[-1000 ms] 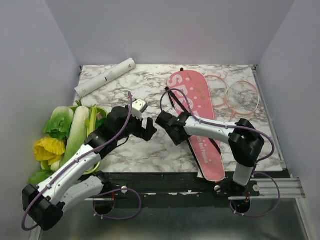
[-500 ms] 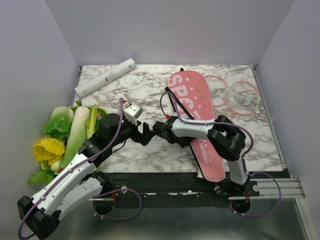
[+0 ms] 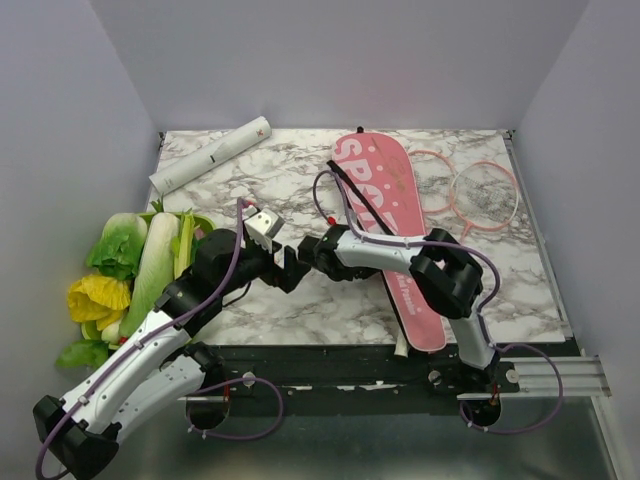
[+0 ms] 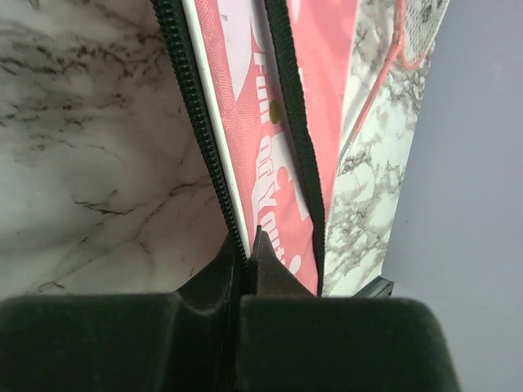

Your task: Pack up the badminton gear

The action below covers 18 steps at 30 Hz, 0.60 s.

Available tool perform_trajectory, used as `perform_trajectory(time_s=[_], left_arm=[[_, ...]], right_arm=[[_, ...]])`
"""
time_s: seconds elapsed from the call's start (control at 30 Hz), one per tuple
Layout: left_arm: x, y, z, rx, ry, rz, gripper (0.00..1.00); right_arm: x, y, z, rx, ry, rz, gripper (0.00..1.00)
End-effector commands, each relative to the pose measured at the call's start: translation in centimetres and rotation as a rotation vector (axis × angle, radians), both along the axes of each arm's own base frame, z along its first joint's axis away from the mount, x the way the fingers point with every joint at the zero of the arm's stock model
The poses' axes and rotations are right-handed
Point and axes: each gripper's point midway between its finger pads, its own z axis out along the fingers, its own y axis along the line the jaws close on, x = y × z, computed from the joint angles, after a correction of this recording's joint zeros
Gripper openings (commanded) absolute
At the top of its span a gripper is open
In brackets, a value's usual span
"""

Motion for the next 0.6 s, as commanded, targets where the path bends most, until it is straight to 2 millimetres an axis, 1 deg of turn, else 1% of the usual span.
perform_trajectory(time_s=[0.0, 0.03, 0.07, 0.1, 0.17, 0.2, 0.23, 0.27, 0.3, 0.37, 0.4, 0.43, 0.47, 0.5, 0.53, 0.57], left_arm=[[-0.1, 0.2, 1.0, -0.028, -0.043, 0.007, 0.98], [-0.3, 0.2, 1.2, -0.035, -0.051, 0.004, 0.98], [-0.4, 0.2, 1.3, -0.039, -0.053, -0.002, 0.98], [-0.5, 0.1, 1.1, -0.037, -0.051, -0.008, 0.98], [-0.4, 0.3, 1.2, -0.037, -0.053, -0.001, 0.98], [-0.4, 0.3, 1.3, -0.037, -0.054, -0.001, 0.97], [-0.4, 0.3, 1.4, -0.04, -0.058, -0.001, 0.97], [-0.4, 0.3, 1.6, -0.043, -0.061, -0.001, 0.97], [-0.5, 0.3, 1.5, -0.043, -0.06, -0.002, 0.97], [-0.6, 0.3, 1.8, -0.051, -0.069, -0.003, 0.97], [-0.6, 0.4, 1.7, -0.05, -0.068, 0.0, 0.97], [-0.6, 0.4, 1.9, -0.053, -0.073, 0.0, 0.97], [-0.7, 0.4, 1.9, -0.056, -0.074, -0.003, 0.96], [-0.8, 0.4, 1.9, -0.058, -0.075, -0.004, 0.96], [-0.8, 0.4, 2.0, -0.061, -0.075, -0.007, 0.96], [-0.9, 0.3, 2.0, -0.063, -0.076, -0.01, 0.96]], right_arm=[[2.0, 0.8, 6.5, 0.084, -0.157, 0.01, 0.01], [2.2, 0.8, 7.4, 0.103, -0.167, 0.007, 0.01], [2.4, 0.8, 9.0, 0.129, -0.181, 0.016, 0.01], [3.0, 1.1, 10.4, 0.162, -0.201, 0.015, 0.01], [3.5, 1.1, 12.5, 0.186, -0.219, 0.026, 0.01], [4.0, 0.8, 13.8, 0.217, -0.235, 0.013, 0.01], [4.6, 1.0, 15.3, 0.264, -0.26, 0.007, 0.01], [5.0, 0.9, 16.2, 0.285, -0.264, 0.013, 0.01], [5.5, 0.5, 17.2, 0.349, -0.271, -0.012, 0.01], [6.0, 0.4, 18.7, 0.457, -0.289, -0.03, 0.01], [6.6, 1.1, 18.7, 0.573, -0.273, -0.044, 0.01], [6.5, 1.0, 19.8, 0.666, -0.289, -0.044, 0.01], [6.3, 1.1, 19.0, 0.717, -0.269, -0.054, 0.01], [6.9, 2.0, 18.8, 0.838, -0.26, -0.058, 0.01], [6.5, 1.8, 19.8, 0.919, -0.276, -0.064, 0.01], [6.5, 2.2, 19.6, 0.987, -0.28, -0.086, 0.01]])
